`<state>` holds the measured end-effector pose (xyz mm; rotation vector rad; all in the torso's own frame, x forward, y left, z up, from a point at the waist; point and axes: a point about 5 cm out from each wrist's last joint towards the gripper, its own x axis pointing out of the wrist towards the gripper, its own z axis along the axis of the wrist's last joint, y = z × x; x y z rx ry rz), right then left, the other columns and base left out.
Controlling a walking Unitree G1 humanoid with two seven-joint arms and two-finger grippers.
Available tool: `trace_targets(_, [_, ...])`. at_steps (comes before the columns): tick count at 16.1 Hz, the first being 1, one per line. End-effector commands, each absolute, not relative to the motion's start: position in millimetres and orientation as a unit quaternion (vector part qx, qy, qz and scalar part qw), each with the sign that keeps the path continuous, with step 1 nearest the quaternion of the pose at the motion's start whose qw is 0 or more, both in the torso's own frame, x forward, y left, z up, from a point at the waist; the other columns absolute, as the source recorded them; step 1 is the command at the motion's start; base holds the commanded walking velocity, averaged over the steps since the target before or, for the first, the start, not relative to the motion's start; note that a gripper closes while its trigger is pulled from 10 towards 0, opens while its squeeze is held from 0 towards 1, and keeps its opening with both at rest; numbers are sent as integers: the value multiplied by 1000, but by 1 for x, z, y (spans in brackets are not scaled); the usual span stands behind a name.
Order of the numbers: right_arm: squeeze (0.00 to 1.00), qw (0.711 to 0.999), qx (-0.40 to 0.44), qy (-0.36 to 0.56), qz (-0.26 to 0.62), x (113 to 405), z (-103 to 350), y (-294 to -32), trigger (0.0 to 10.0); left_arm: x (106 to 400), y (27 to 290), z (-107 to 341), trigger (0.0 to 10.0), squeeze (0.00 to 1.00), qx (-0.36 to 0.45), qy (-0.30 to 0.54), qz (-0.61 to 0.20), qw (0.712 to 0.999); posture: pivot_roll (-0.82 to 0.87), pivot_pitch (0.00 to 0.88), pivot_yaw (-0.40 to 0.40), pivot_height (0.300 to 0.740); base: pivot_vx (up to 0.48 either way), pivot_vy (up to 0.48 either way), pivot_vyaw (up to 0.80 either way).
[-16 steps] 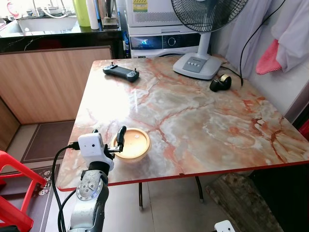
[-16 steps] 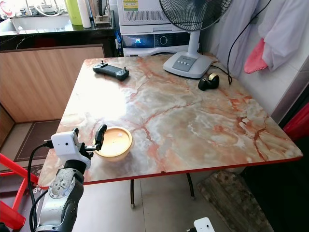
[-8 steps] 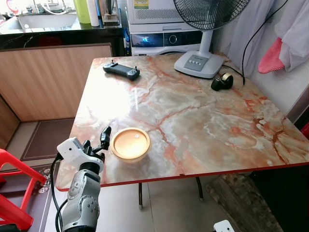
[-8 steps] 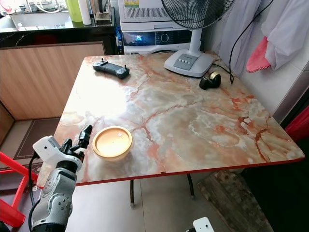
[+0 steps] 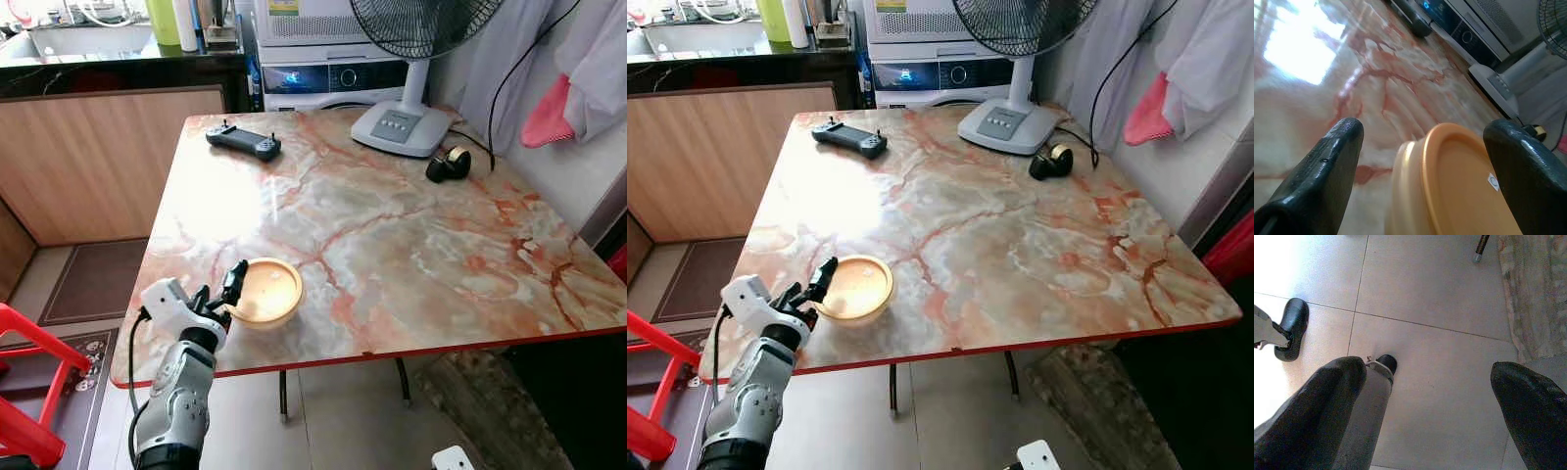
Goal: Restocking fridge
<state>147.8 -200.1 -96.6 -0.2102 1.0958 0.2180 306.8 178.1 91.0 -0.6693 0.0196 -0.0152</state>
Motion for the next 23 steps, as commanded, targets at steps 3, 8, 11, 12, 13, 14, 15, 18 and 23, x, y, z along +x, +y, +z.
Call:
trace_targets(3, [0, 843, -104, 517, 102, 148, -96, -203, 10000, 314, 173, 92, 10000, 0, -358, 16, -44, 933, 12, 0, -37, 740, 0, 0, 0])
trace_targets(8, [0, 844, -105, 516, 104, 149, -96, -203, 10000, 317, 164, 90, 10000, 0, -367, 27, -85, 926, 7, 0, -41, 740, 0, 0, 0])
trace_targets(11, [0, 844, -105, 516, 104, 148, -96, -203, 10000, 315, 163, 86, 10000, 0, -374, 33, -88, 923, 5, 0, -41, 740, 0, 0, 0])
trace_targets(12, [0, 844, -105, 516, 104, 148, -96, -203, 10000, 315, 163, 85, 10000, 0, -373, 34, -86, 923, 9, 0, -44, 740, 0, 0, 0])
trace_targets(13, [0, 843, -106, 517, 106, 148, -96, -203, 10000, 315, 162, 84, 10000, 0, -376, 35, -87, 922, 9, 0, -46, 740, 0, 0, 0])
trace_targets(14, [0, 843, -107, 516, 106, 148, -96, -203, 10000, 316, 161, 85, 10000, 0, -377, 36, -88, 921, 9, 0, -46, 740, 0, 0, 0])
trace_targets(15, [0, 843, -107, 517, 107, 148, -96, -204, 10000, 317, 160, 85, 10000, 0, -382, 36, -91, 919, 6, 0, -46, 740, 0, 0, 0])
trace_targets(18, [0, 843, -107, 517, 107, 148, -96, -204, 10000, 320, 157, 84, 10000, 0, -381, 43, -93, 919, 0, 0, -47, 740, 0, 0, 0])
trace_targets(23, [0, 842, -110, 518, 107, 148, -95, -205, 10000, 323, 157, 80, 0, 0, -379, 50, -83, 920, 0, 0, -51, 740, 0, 0, 0])
